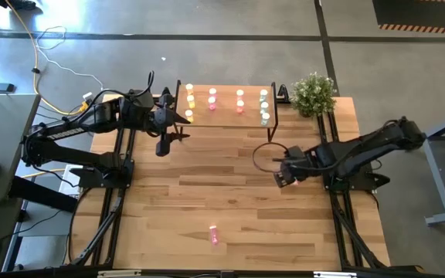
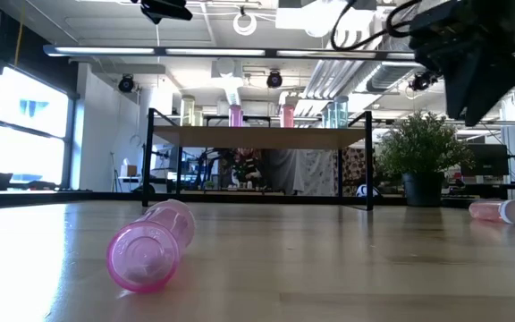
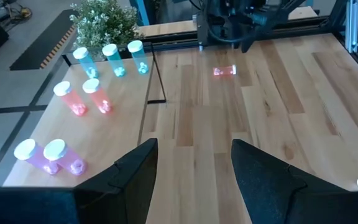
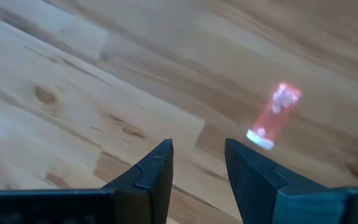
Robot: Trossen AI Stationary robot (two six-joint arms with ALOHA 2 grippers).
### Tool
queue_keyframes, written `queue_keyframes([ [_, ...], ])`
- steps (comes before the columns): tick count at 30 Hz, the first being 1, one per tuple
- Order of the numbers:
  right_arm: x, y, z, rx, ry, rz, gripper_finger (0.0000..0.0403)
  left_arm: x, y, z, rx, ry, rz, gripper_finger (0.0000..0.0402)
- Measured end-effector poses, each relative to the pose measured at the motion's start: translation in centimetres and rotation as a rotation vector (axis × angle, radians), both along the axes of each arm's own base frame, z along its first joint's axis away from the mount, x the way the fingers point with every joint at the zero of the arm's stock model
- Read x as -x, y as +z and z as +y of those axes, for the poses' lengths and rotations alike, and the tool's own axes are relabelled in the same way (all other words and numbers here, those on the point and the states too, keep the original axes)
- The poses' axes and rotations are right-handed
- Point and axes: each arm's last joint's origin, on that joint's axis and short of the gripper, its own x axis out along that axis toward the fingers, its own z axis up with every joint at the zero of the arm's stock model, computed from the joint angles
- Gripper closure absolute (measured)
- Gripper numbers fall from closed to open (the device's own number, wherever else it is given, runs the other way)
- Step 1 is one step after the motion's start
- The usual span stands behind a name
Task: Pick and place medicine bottles onto shelf by color
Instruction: Put the pink pill bottle on the shelf aligned with other pink pill bottles
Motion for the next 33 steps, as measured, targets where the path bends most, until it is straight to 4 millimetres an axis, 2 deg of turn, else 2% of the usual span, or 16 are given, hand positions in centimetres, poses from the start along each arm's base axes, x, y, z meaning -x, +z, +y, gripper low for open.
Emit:
queue_keyframes([
  [12,2.3,-3.1,2.4,0.012,-0.123,0.064,0.0184,0.0,0.0,0.0,0.044,0.047,-0.010,0.0206],
  [21,3.7,-6.2,3.0,0.019,-0.243,0.064,0.0179,0.0,0.0,0.0,0.043,0.049,-0.010,0.0206],
  [33,4.3,-9.2,1.8,0.024,-0.317,0.048,0.0179,0.0,0.0,0.0,0.053,0.054,-0.012,0.0206],
])
